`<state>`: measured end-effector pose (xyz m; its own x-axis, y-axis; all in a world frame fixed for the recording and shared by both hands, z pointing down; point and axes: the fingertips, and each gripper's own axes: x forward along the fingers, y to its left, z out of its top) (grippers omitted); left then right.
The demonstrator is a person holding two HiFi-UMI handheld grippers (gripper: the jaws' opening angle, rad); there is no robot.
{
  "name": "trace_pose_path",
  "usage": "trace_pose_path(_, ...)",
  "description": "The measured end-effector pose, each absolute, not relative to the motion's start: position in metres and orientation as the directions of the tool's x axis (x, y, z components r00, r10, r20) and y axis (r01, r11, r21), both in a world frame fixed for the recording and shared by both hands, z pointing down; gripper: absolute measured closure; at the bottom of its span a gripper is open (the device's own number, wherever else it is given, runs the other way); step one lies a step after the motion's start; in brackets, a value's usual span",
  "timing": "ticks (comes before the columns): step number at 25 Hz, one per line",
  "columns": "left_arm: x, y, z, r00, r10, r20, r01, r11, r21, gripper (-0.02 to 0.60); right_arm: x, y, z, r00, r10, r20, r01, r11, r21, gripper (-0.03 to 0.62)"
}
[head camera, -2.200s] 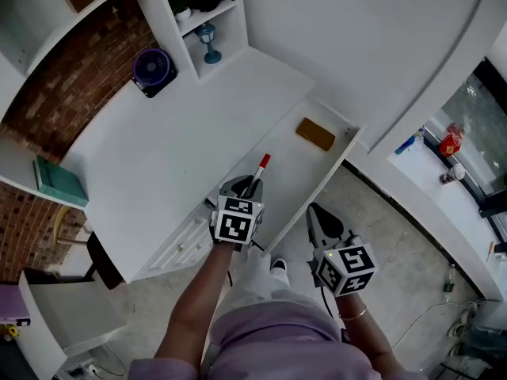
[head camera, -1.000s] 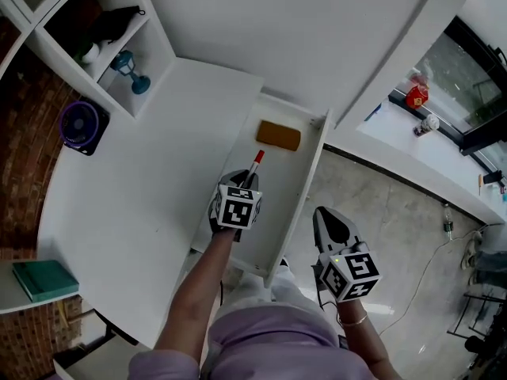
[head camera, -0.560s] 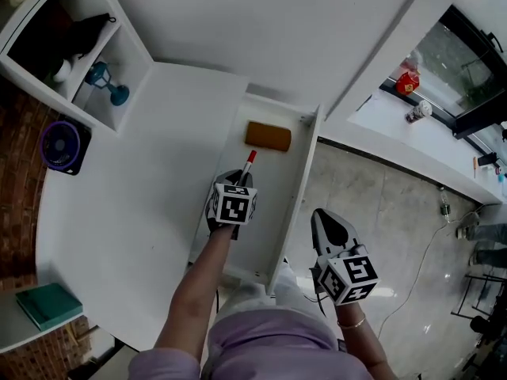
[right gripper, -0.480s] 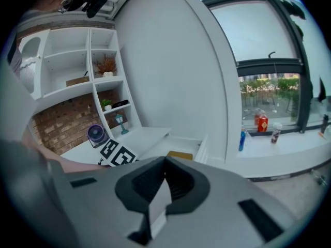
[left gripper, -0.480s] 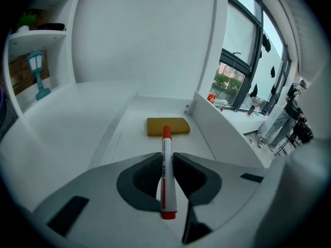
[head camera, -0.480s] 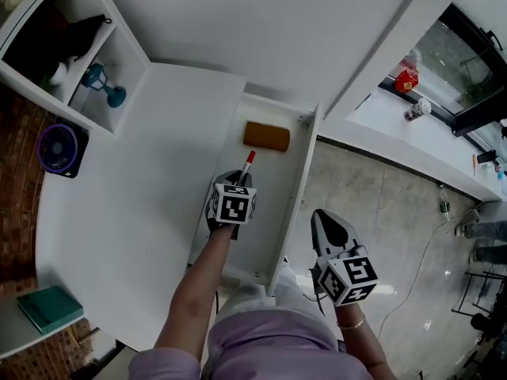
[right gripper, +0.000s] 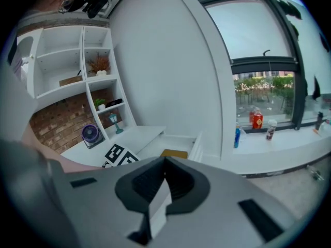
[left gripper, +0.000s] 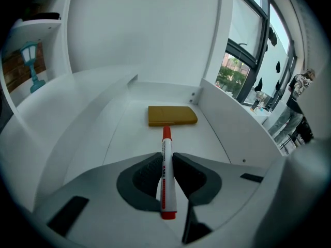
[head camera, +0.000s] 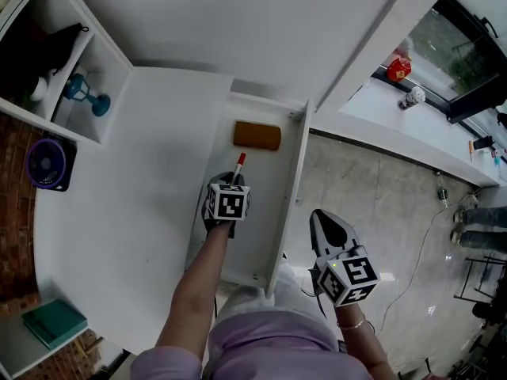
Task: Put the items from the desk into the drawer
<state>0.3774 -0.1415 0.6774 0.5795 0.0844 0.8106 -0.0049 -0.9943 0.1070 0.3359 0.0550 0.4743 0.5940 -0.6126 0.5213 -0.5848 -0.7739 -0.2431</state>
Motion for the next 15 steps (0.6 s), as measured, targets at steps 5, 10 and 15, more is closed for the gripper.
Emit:
trace_pose_path(5, 0.378, -0.141, 0.689, 0.555, 0.088, 0.827, -0.004, -0.994, 0.108, 0.514, 0.337, 0.055, 0.476, 0.596, -0.607, 0.526, -0.577, -0.779, -0.245, 0.589)
trace_pose_path(10, 0.377, -0.141, 0.700, 0.533, 0.089, 0.841, -0.004, -0.994, 0.107, 0.514, 0.338, 0.055, 0.476, 0.600, -0.603, 0.526, -0.571, -0.783, -0.247, 0.589)
trace_pose_path(15, 0.377, -0.140, 0.706, 0.520, 0.093, 0.849, 0.002, -0.994, 0.108, 0.514, 0.338, 0.057, 0.478, 0.600, -0.597, 0.533, -0.562, -0.788, -0.251, 0.589)
